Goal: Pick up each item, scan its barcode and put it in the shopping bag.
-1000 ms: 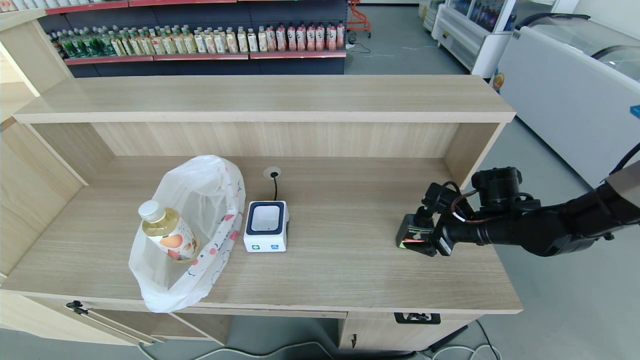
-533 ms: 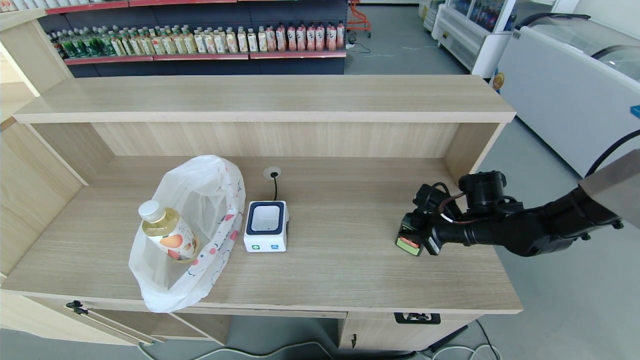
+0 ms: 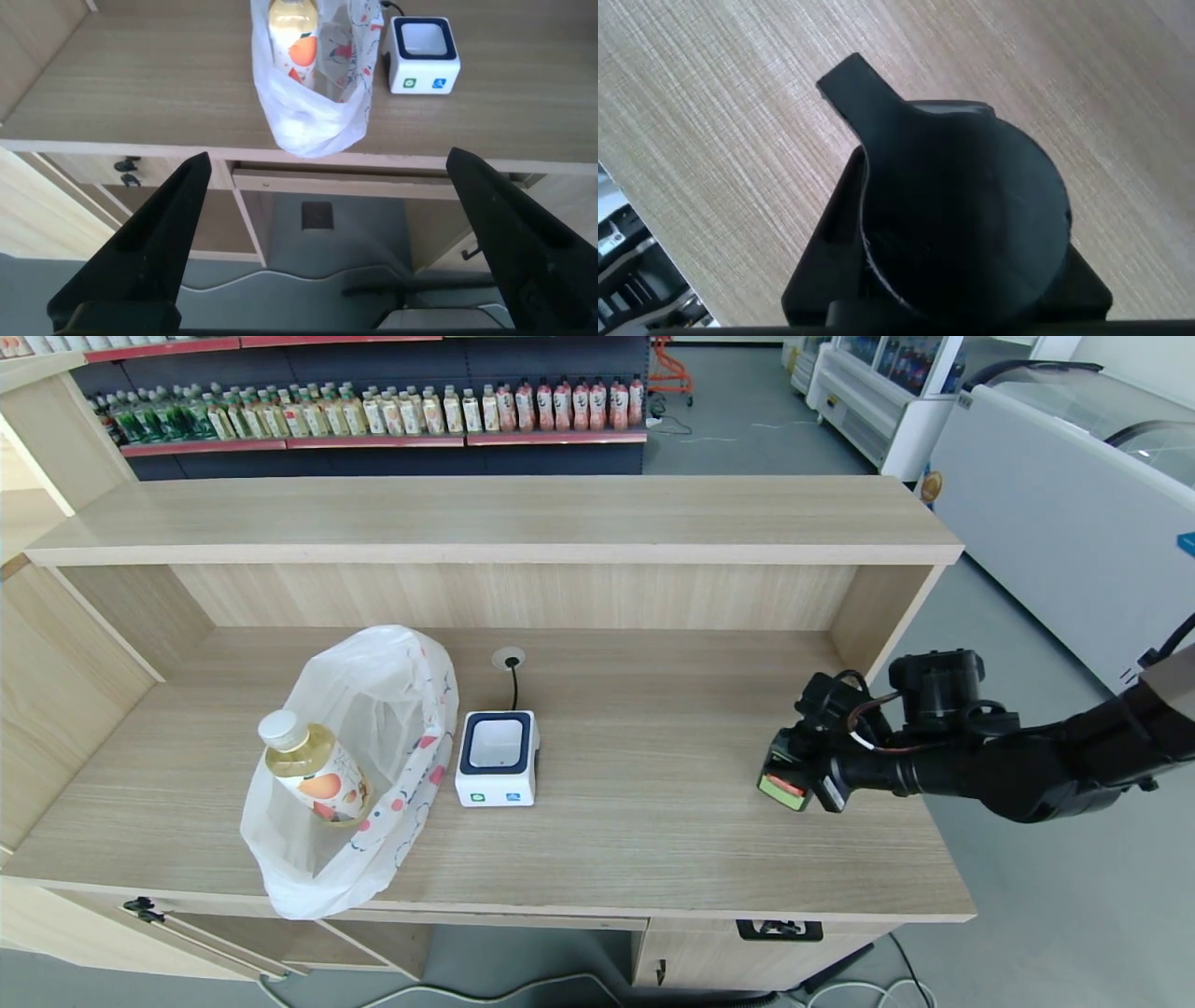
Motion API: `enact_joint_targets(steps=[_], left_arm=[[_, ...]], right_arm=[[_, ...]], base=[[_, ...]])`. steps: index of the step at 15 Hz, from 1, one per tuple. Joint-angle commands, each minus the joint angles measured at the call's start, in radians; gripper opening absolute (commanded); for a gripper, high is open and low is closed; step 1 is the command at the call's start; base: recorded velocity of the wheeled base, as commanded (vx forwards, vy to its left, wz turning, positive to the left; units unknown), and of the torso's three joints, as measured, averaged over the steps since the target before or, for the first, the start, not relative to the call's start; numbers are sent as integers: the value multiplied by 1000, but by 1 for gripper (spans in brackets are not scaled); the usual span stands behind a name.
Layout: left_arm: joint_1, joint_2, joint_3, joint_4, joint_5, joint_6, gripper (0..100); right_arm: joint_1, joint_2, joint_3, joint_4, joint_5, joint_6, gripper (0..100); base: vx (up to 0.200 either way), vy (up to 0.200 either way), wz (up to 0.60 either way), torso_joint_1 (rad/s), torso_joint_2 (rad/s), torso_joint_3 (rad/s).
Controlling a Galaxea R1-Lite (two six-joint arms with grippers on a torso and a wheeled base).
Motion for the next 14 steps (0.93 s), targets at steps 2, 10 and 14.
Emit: enact_joint_targets(steps=[2,10,14], left_arm=[[0,0,0,0,0,-1,100],[1,0,0,0,0,-1,100],[1,0,0,0,0,-1,100]], right_arm=[[-140,-295,197,-2,-27,-160,0],[-68,-482,606,-256,256,-1077,0],[236,-393,594,-198,277,-1505,0]], base=[[0,0,0,0,0,0],[0,0,0,0,0,0],[0,0,0,0,0,0]])
